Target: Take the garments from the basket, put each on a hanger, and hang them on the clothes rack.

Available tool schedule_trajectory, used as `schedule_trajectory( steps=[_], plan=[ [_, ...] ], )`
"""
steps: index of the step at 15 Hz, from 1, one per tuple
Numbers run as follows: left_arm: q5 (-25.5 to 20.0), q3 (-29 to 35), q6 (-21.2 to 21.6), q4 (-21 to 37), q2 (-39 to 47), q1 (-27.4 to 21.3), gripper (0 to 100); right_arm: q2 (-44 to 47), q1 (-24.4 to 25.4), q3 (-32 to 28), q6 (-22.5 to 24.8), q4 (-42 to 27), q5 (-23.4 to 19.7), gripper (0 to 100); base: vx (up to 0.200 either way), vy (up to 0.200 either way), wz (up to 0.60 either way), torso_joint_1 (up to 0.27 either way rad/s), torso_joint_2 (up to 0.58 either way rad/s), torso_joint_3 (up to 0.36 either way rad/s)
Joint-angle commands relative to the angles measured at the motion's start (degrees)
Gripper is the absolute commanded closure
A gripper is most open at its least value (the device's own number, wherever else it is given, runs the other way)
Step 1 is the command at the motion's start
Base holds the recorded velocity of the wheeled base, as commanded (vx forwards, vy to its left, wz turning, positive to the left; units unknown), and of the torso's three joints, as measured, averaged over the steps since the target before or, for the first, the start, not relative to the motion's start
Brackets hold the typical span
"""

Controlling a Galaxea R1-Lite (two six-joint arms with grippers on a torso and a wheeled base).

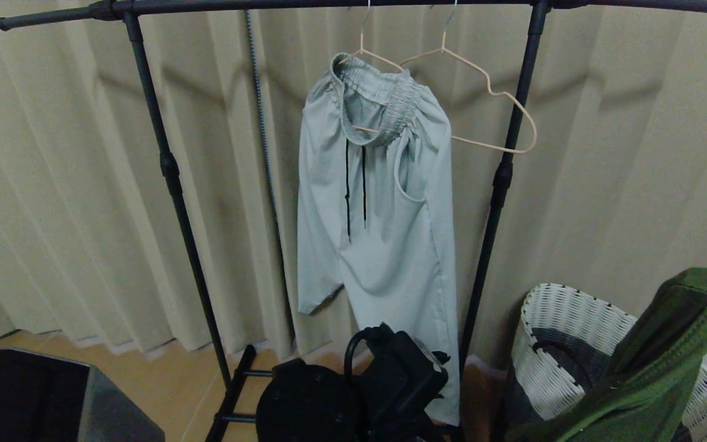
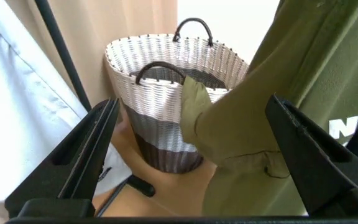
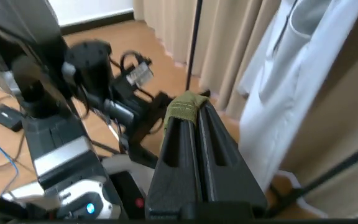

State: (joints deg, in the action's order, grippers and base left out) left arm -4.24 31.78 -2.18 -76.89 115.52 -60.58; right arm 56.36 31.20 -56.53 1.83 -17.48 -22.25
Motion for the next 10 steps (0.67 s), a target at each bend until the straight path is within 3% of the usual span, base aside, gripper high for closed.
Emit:
schedule_trajectory(
  steps=[1,6,10],
  plan=[
    [-1.3,2.5,0.0,3.3,-2.6,-0.1,0,-2.3,-0.6,-0.1,0.2,-1.3,0.0,100,0.0,0.0,0.0,0.0,0.0,0.0],
    [-6.1,10.7,-0.8,17.6,-6.0,-3.3,0,-6.4,-0.5,-2.4,1.4,-8.4,-0.1,100,0.0,0.0,0.0,0.0,0.0,0.0],
    [-6.6,7.0,-0.7,18.8,-8.0,-4.9,0,-6.2,-0.6,-1.2,1.6,-7.8,0.0,100,0.0,0.0,0.0,0.0,0.0,0.0]
  ],
)
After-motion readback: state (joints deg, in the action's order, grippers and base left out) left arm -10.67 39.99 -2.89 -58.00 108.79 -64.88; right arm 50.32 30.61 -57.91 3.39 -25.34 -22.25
